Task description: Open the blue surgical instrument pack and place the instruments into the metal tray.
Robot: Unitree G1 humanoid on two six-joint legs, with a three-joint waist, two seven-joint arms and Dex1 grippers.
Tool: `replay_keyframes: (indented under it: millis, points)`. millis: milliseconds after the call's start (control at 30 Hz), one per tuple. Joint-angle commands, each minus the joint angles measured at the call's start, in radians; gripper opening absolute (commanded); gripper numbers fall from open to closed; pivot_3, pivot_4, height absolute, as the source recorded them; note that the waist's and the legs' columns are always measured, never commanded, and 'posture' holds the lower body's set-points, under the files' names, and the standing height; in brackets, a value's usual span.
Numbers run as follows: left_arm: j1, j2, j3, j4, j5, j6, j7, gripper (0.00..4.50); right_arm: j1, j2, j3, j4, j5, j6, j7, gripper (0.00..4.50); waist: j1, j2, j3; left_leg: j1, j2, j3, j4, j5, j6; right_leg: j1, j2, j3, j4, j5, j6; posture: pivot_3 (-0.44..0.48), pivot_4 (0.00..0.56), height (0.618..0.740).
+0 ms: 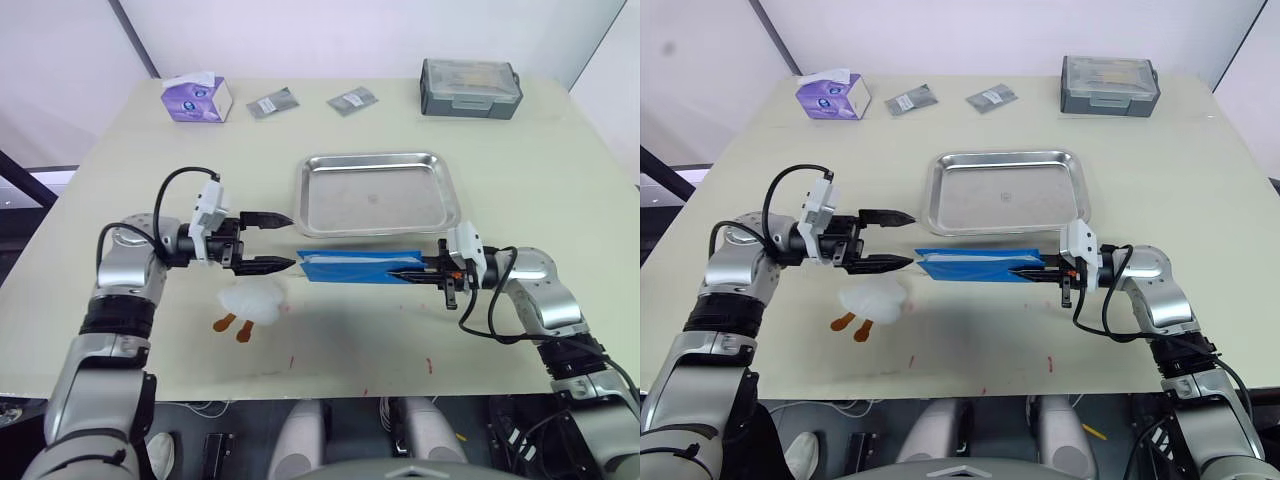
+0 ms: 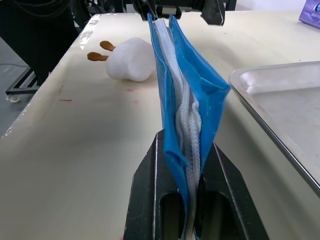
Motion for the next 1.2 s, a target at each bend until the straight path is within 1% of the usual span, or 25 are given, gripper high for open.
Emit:
replay_keyframes:
  millis: [33,233,333,433,467,500,533,567,700,800,1067,1100,1133,1167,1200]
  points:
    - [-0.022,-0.023,0.002,0.015,0.032,-0.040,-0.027,4.45,-0.004,-0.001,-0.016,-0.032,0.020,-0.007,0.004,0.00,-0.001,0.000,0.000,0.000,0.000,0.000,0.000,0.000,0.000,0.000,0.000,0.000,0.000,0.000,0.000,0.000,0.150,0.734]
    - [-0.046,-0.085,-0.002,0.063,0.068,-0.071,-0.025,4.45,0.003,-0.005,-0.016,-0.041,0.023,-0.001,0.006,0.00,0.000,0.000,0.000,0.000,0.000,0.000,0.000,0.000,0.000,0.000,0.000,0.000,0.000,0.000,0.000,0.000,0.150,0.734]
    - [-0.031,-0.110,-0.011,0.034,0.064,-0.060,-0.044,3.62,0.011,-0.007,-0.014,-0.050,0.024,0.003,0.007,0.00,-0.001,0.000,0.000,0.000,0.000,0.000,0.000,0.000,0.000,0.000,0.000,0.000,0.000,0.000,0.000,0.000,0.150,0.734]
    - [-0.005,-0.125,-0.024,-0.028,0.032,-0.019,-0.049,2.31,0.013,-0.007,-0.012,-0.053,0.024,0.005,0.008,0.00,-0.001,0.000,0.000,0.000,0.000,0.000,0.000,0.000,0.000,0.000,0.000,0.000,0.000,0.000,0.000,0.000,0.150,0.734]
    - [0.000,-0.127,-0.027,-0.040,0.026,-0.012,-0.049,1.94,0.013,-0.007,-0.012,-0.053,0.024,0.005,0.008,0.00,-0.001,0.000,0.000,0.000,0.000,0.000,0.000,0.000,0.000,0.000,0.000,0.000,0.000,0.000,0.000,0.000,0.150,0.734]
    - [0.006,-0.126,-0.030,-0.050,0.022,-0.006,-0.049,1.94,0.014,-0.006,-0.011,-0.054,0.023,0.005,0.007,0.00,0.000,0.000,0.000,0.000,0.000,0.000,0.000,0.000,0.000,0.000,0.000,0.000,0.000,0.000,0.000,0.000,0.150,0.734]
    - [0.011,-0.125,-0.032,-0.058,0.020,-0.002,-0.049,1.80,0.014,-0.005,-0.010,-0.055,0.023,0.004,0.007,0.00,-0.001,0.000,0.000,0.000,0.000,0.000,0.000,0.000,0.000,0.000,0.000,0.000,0.000,0.000,0.000,0.000,0.150,0.734]
    - [0.017,-0.123,-0.034,-0.066,0.018,0.001,-0.049,1.22,0.014,-0.003,-0.009,-0.056,0.022,0.004,0.005,0.00,-0.001,0.000,0.000,0.000,0.000,0.000,0.000,0.000,0.000,0.000,0.000,0.000,0.000,0.000,0.000,0.000,0.150,0.734]
    - [0.033,-0.117,-0.037,-0.087,0.009,0.019,-0.049,0.10,0.013,-0.003,-0.008,-0.046,0.014,-0.003,0.003,0.00,-0.001,0.000,0.000,0.000,0.000,0.000,0.000,0.000,0.000,0.000,0.000,0.000,0.000,0.000,0.000,0.000,0.150,0.734]
    - [0.042,-0.111,-0.036,-0.091,0.010,0.024,-0.049,0.10,0.014,-0.009,-0.005,-0.041,0.001,0.004,-0.006,0.00,0.000,0.000,0.000,0.000,0.000,0.000,0.000,0.000,0.000,0.000,0.000,0.000,0.000,0.000,0.000,0.000,0.150,0.734]
    - [0.051,-0.111,-0.030,-0.087,0.023,0.025,-0.046,0.10,0.023,-0.022,-0.019,-0.066,0.042,0.073,0.006,0.00,0.000,0.000,0.000,0.000,0.000,0.000,0.000,0.000,0.000,0.000,0.000,0.000,0.000,0.000,0.000,0.000,0.150,0.734]
    - [0.052,-0.111,-0.030,-0.087,0.023,0.025,-0.044,0.00,0.025,-0.027,-0.021,-0.073,0.047,0.086,0.008,0.76,0.000,0.000,0.000,0.000,0.000,0.000,0.000,0.000,0.000,0.000,0.000,0.000,0.000,0.000,0.000,0.000,0.150,0.734]
    - [0.054,-0.111,-0.030,-0.086,0.025,0.025,-0.043,0.00,0.029,-0.036,-0.025,-0.082,0.054,0.104,0.012,0.87,0.000,0.000,0.000,0.000,0.000,0.000,0.000,0.000,0.000,0.000,0.000,0.000,0.000,0.000,0.000,0.000,0.150,0.734]
    - [0.056,-0.111,-0.031,-0.088,0.026,0.024,-0.042,0.00,0.033,-0.042,-0.027,-0.090,0.059,0.115,0.013,1.22,0.000,0.000,0.000,0.000,0.000,0.000,0.000,0.000,0.000,0.000,0.000,0.000,0.000,0.000,0.000,0.000,0.150,0.734]
    - [0.060,-0.110,-0.031,-0.089,0.027,0.023,-0.042,0.00,0.038,-0.051,-0.029,-0.095,0.062,0.120,0.016,1.84,0.000,0.000,0.000,0.000,0.000,0.000,0.000,0.000,0.000,0.000,0.000,0.000,0.000,0.000,0.000,0.000,0.150,0.734]
